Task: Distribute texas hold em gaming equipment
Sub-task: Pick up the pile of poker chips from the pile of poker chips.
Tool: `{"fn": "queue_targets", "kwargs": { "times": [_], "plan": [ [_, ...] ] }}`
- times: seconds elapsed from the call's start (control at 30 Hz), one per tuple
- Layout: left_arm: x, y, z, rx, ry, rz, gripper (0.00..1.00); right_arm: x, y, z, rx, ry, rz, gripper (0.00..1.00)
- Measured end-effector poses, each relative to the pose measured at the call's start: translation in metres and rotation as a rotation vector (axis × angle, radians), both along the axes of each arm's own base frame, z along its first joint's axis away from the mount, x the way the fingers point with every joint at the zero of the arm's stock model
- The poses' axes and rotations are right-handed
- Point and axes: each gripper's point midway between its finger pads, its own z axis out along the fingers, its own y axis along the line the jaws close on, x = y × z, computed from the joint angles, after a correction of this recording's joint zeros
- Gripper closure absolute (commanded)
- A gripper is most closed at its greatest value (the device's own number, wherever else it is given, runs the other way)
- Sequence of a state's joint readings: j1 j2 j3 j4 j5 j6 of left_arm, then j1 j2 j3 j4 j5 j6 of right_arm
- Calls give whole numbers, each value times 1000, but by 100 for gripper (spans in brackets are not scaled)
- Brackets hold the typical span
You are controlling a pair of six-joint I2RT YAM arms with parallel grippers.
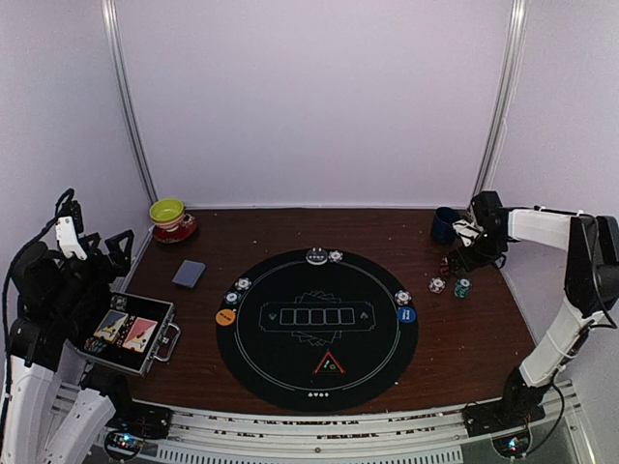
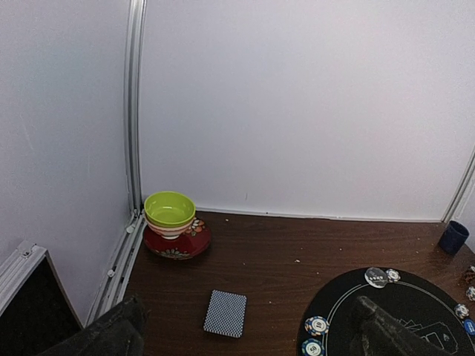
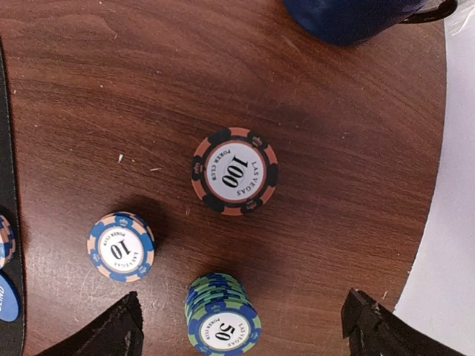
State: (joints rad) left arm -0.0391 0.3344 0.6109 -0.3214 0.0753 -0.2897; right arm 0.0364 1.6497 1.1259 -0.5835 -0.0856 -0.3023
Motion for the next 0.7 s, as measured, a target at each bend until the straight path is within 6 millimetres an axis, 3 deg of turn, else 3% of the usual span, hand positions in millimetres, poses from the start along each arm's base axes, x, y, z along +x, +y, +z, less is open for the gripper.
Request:
{"fn": "queue_targets", "kwargs": {
  "times": [0.13,0.7],
  "plan": [
    [-1,0,1,0,-3,0,2,0,-2,-10,11,25,-5,8],
    [-1,0,1,0,-6,0,2,-1,0,-10,59,28,14,10]
  ]
}}
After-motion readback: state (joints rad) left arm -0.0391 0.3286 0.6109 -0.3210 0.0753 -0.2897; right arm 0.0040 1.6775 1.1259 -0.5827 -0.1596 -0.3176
